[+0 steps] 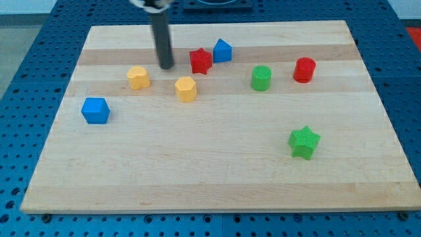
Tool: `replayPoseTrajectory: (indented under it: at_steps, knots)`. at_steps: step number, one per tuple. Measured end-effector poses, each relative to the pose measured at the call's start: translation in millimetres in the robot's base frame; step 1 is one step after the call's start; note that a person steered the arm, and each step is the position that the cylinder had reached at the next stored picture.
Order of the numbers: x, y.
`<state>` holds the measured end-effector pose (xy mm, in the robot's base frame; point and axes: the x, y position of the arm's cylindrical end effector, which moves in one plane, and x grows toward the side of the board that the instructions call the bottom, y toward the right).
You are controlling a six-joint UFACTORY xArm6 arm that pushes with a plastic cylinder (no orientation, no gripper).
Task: Move the yellow heart to the top left side of the yellow hexagon
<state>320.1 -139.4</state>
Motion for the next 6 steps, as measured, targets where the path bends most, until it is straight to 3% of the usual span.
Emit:
replayPoseTrajectory:
  at_steps: [1,2,3,5,6]
  knots:
    - [-1,-59]
    - [32,-114]
    - [62,-89]
    - [31,0]
    - [31,2]
